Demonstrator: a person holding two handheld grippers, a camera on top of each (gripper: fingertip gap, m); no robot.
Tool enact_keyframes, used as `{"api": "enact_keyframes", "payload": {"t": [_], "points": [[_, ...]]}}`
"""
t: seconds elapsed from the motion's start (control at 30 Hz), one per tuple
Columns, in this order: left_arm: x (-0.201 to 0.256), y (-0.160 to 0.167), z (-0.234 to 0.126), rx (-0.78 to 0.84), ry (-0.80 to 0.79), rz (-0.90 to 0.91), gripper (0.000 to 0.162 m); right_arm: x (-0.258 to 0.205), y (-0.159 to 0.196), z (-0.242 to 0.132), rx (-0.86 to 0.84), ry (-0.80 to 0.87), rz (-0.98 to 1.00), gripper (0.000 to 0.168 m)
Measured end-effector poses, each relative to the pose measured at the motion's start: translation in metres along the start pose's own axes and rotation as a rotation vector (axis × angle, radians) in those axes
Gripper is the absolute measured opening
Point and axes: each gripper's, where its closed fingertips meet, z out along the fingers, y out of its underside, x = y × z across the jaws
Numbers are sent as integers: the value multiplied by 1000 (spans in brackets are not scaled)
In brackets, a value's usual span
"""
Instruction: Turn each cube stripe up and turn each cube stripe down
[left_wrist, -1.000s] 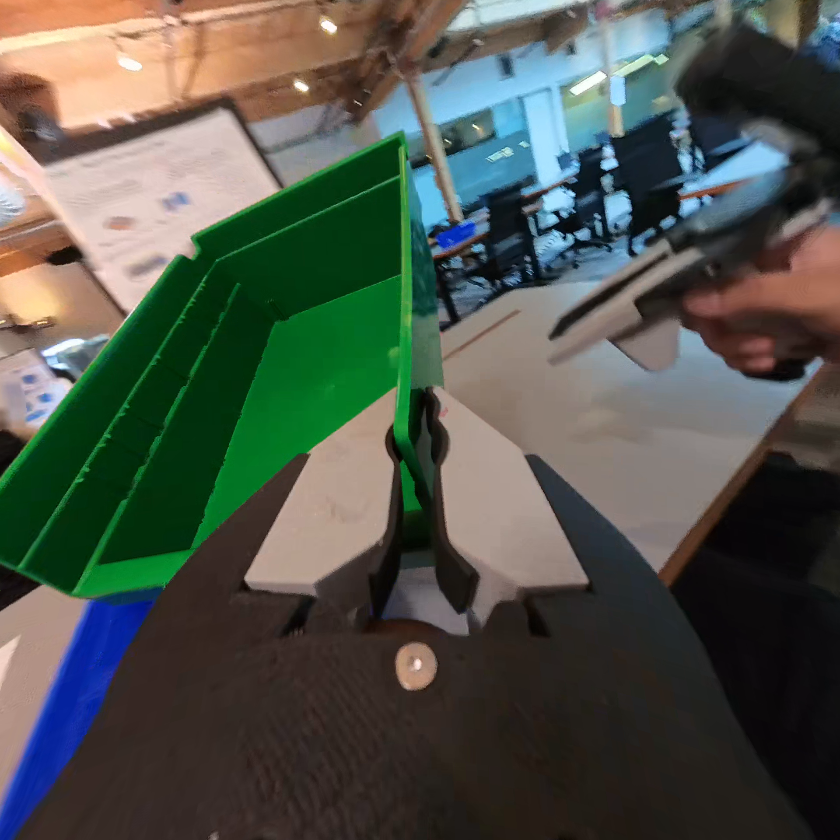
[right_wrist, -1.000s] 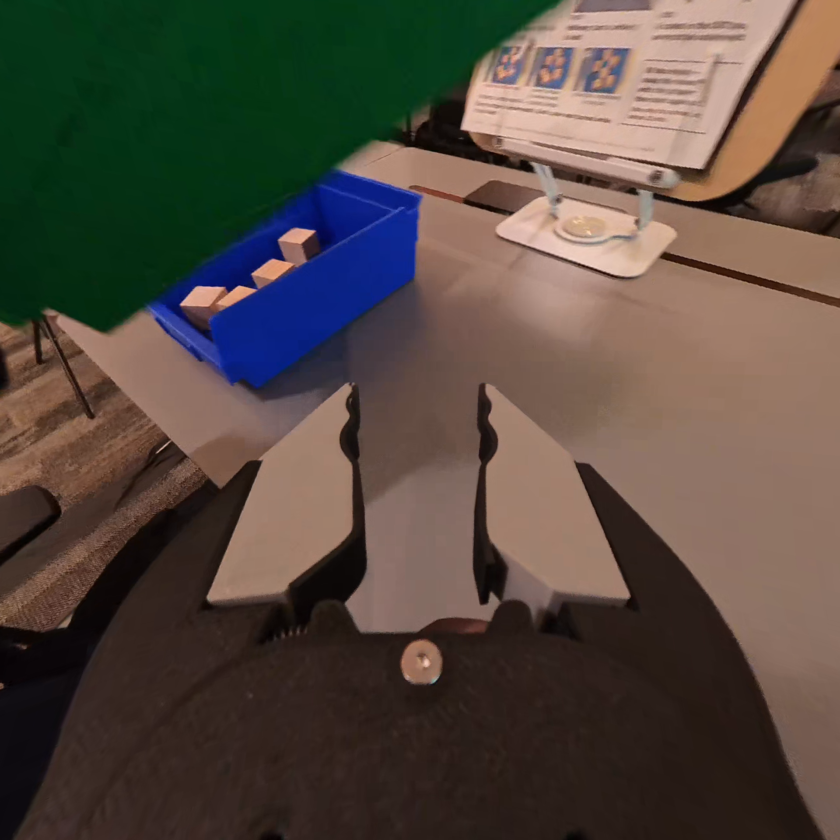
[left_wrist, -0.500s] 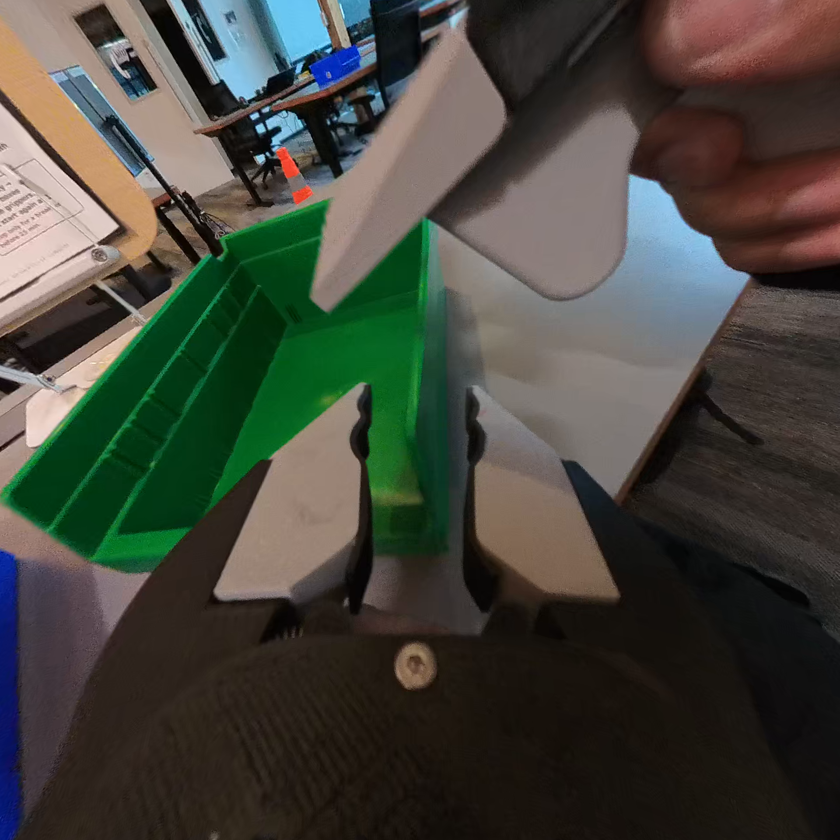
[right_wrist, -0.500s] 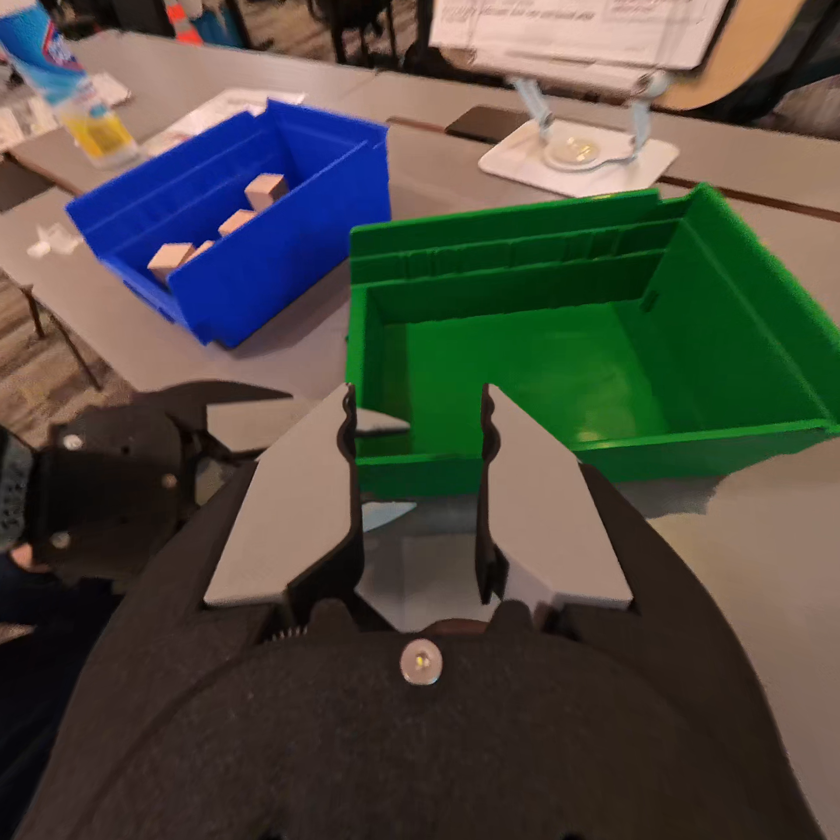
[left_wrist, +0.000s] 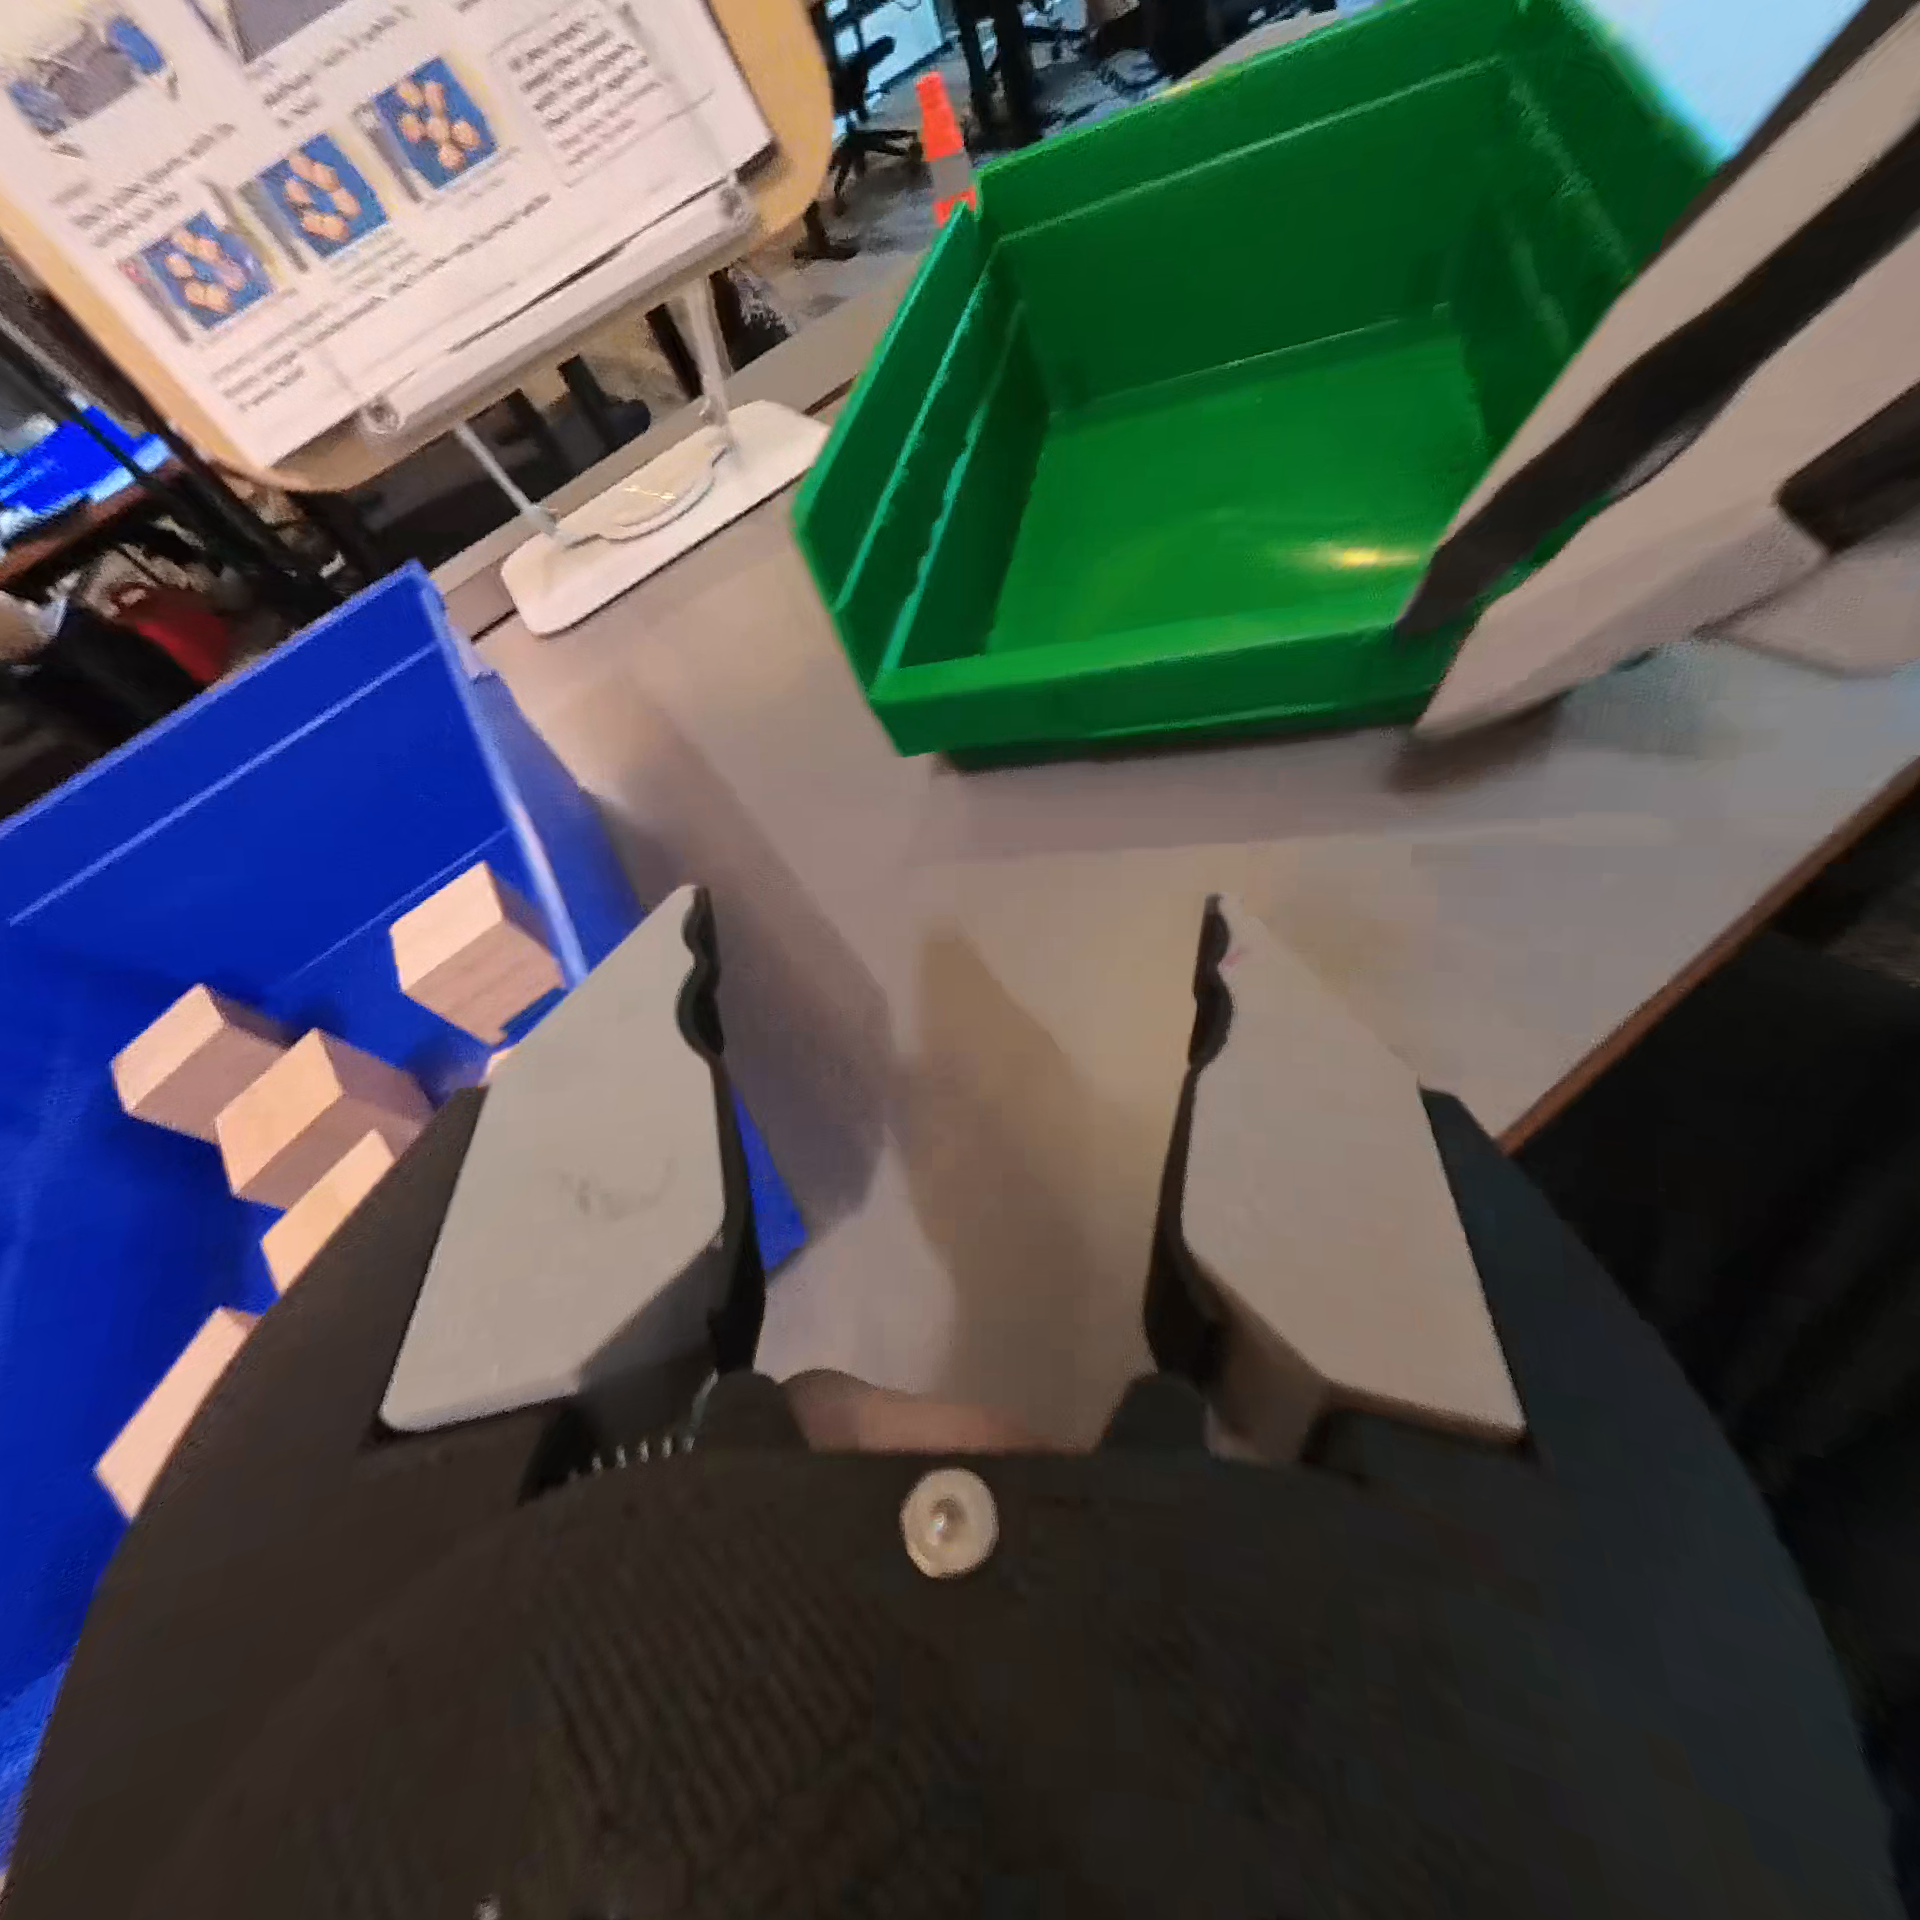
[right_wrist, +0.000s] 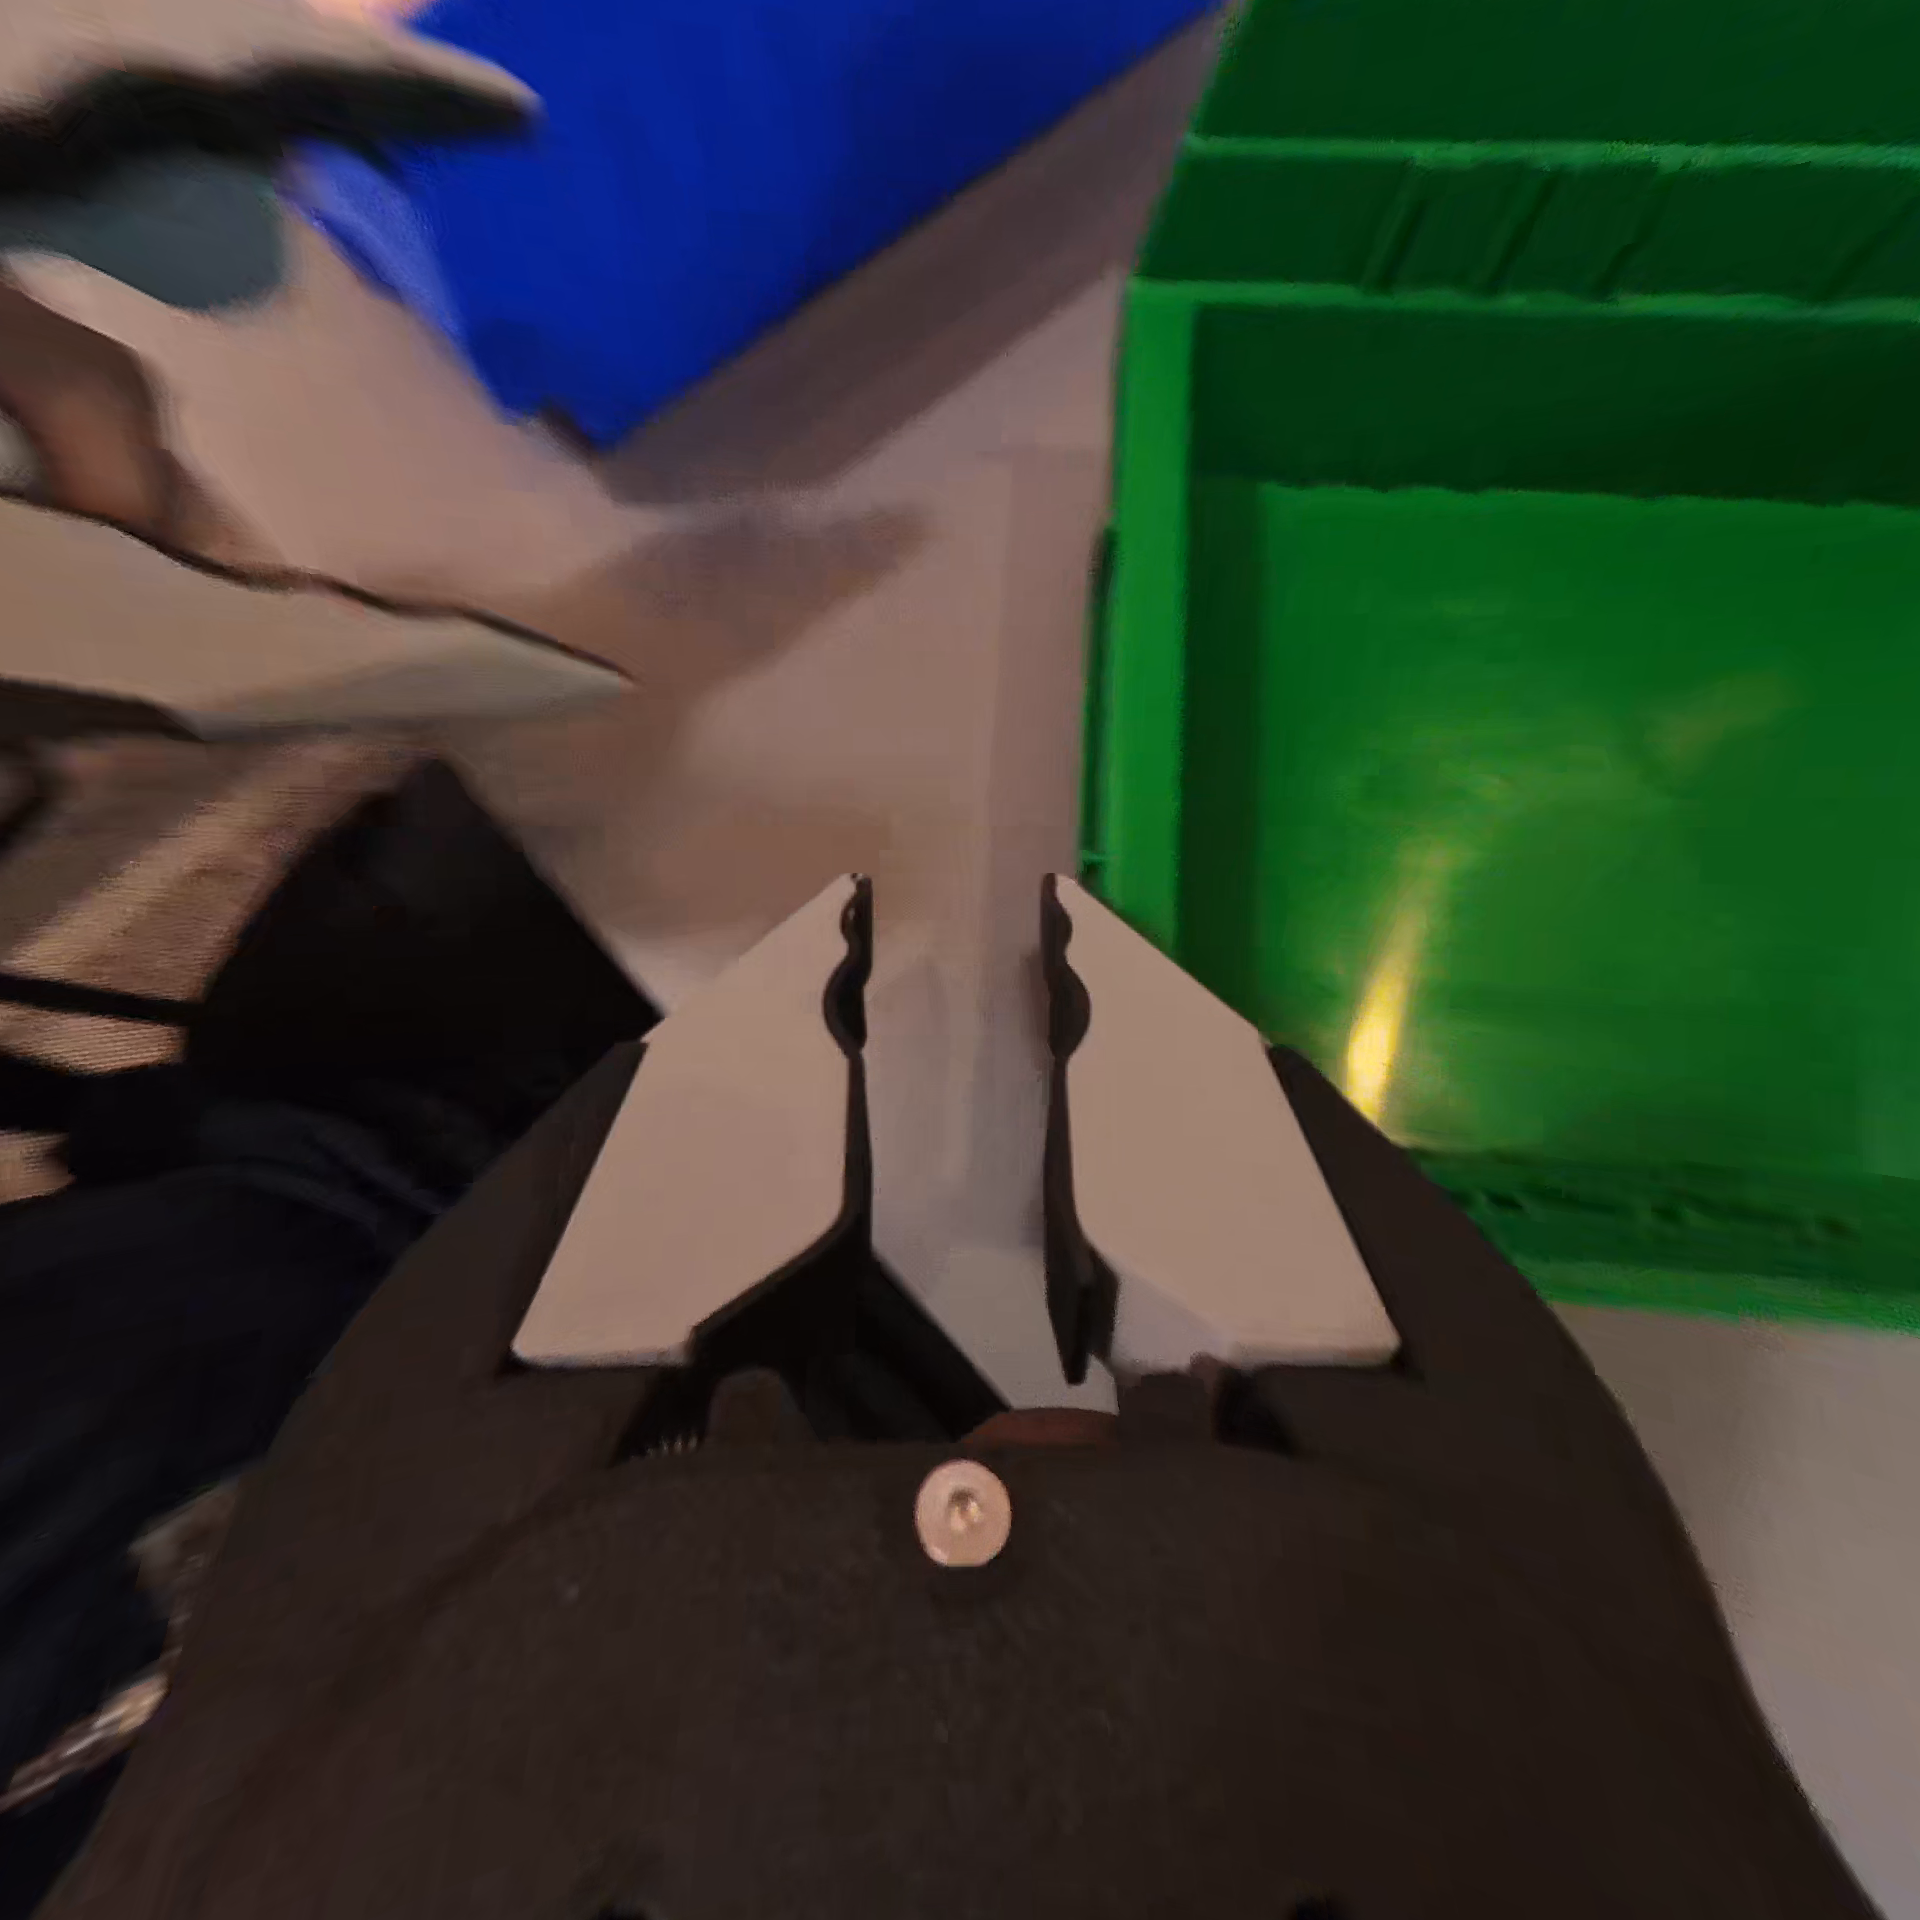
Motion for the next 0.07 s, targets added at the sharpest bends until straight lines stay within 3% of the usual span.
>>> {"api": "enact_keyframes", "payload": {"t": [0.07], "points": [[-10,9,4,-22,9,-38,75,38,11,-5,-39,185,-20,8]]}}
